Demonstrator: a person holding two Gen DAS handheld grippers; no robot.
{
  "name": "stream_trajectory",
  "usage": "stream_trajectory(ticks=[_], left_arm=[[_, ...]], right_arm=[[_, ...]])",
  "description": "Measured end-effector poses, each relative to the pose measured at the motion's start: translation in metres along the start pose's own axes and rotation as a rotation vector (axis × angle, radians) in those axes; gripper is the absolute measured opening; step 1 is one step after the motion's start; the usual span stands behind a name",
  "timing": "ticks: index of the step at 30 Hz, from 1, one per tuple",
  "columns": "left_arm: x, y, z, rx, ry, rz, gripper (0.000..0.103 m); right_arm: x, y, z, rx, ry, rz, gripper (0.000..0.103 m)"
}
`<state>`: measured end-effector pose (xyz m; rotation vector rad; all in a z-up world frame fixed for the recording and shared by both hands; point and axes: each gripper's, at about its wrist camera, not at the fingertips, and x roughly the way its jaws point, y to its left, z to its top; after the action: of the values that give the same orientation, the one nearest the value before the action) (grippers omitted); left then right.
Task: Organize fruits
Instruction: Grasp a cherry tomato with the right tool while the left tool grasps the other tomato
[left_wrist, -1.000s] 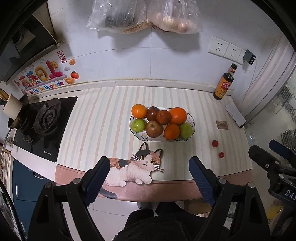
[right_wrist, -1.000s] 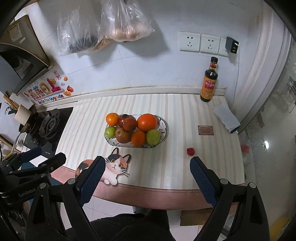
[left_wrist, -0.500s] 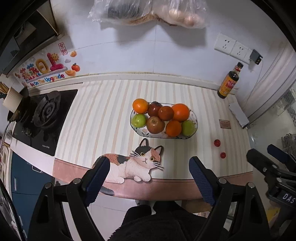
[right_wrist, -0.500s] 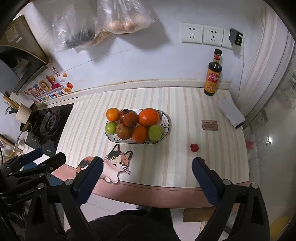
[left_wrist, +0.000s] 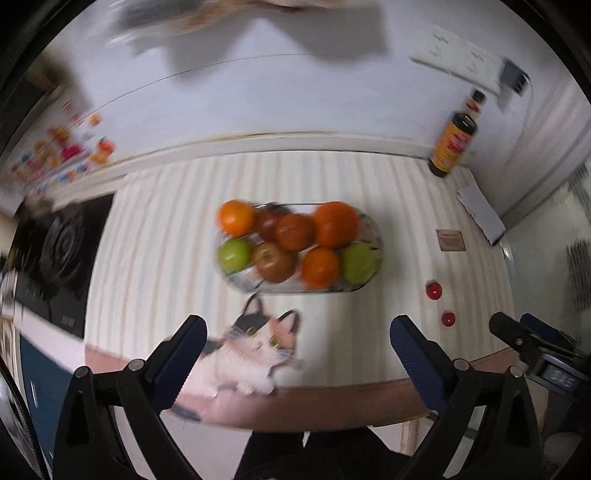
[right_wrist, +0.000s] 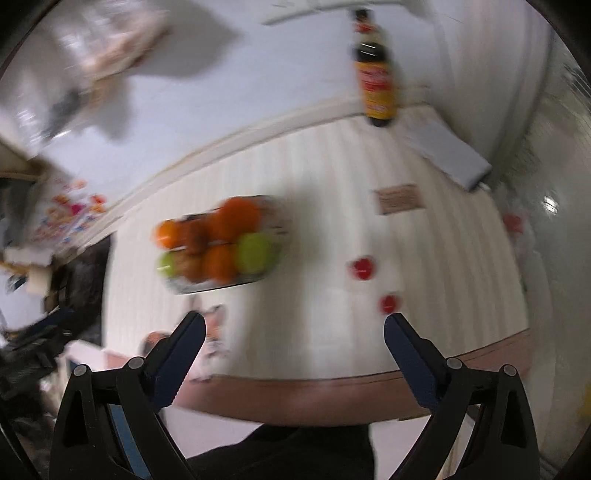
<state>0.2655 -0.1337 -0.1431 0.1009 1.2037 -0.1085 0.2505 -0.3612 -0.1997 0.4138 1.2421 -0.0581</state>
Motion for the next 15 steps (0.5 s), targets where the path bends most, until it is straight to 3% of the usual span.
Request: stream_trajectory(ticks=[3,7,9,11,15], left_arm=[[0.026,-0.039,0.018,0.094,0.007,-0.003,0.102],[0.065,-0.086,0.035,0.210,0.046,0.011,0.102],[0.090,-0.107,0.040,0.261,0.093,0.011,0.102],[0.113,-0.123,0.042,0.297,0.140,0.011,0.102],[0.154,-0.142,0.041,0.324,0.241,0.002,0.102]], right_arm=[[0.030,-0.040,0.003,0.059,0.016,-0.074,0.099],[0.072,-0.079,0.007,0.110,0.057,-0.095,0.095],[0.094,-0.092,0.007,0.128,0.076,-0.072,0.087],[0.113,-0.102,0.004,0.139,0.099,-0.052,0.071],[0.144,-0.106,-0.002,0.140,0.127,-0.017,0.060]])
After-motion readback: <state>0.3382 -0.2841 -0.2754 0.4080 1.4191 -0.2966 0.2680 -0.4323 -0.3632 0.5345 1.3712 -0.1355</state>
